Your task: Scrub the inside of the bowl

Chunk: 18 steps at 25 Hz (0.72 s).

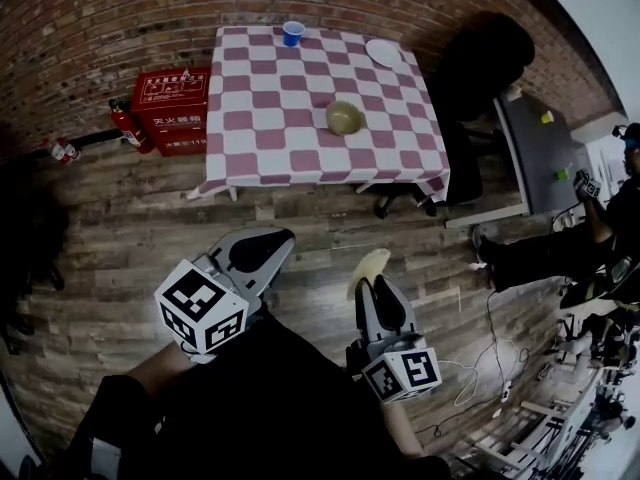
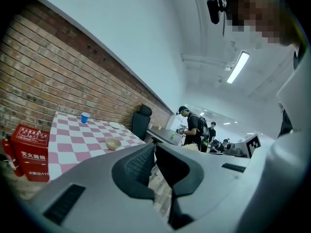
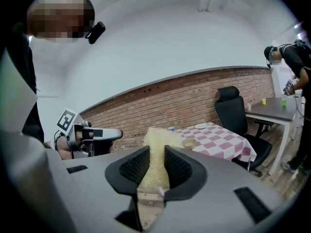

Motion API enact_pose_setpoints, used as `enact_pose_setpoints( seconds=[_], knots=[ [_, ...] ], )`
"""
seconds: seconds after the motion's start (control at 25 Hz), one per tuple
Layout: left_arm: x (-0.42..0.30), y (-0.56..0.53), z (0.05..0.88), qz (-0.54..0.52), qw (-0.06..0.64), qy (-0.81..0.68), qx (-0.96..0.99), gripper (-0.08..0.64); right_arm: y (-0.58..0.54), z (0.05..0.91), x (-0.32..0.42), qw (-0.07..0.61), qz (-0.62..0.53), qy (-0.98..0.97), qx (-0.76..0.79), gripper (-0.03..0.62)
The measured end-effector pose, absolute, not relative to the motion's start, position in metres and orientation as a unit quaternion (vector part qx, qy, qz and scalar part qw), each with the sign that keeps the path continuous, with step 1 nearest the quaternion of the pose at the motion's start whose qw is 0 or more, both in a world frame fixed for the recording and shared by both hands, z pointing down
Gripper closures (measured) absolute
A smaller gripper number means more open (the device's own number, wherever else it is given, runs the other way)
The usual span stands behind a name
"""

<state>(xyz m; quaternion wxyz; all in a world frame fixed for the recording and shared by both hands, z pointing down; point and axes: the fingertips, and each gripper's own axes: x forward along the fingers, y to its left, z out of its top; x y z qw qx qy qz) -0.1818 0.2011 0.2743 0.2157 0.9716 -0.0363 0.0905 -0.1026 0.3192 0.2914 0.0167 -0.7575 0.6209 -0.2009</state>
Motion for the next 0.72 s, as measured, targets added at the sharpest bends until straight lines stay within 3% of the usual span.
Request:
enact_pose_setpoints(
  seconds=[0.36, 0.72],
  knots=[
    [-0.162, 0.082, 0.278, 0.079, 0.209, -0.007, 0.975, 0.537, 0.228, 0.301, -0.081, 0.002, -0.234, 0.579, -0.781, 0.489],
    [-0.114, 0.053, 0.303, 0.097, 0.236, -0.005, 0.967, 0.537, 0.190, 0.323, -0.033, 0.015, -0.253, 0.575, -0.778, 0.489]
  ],
)
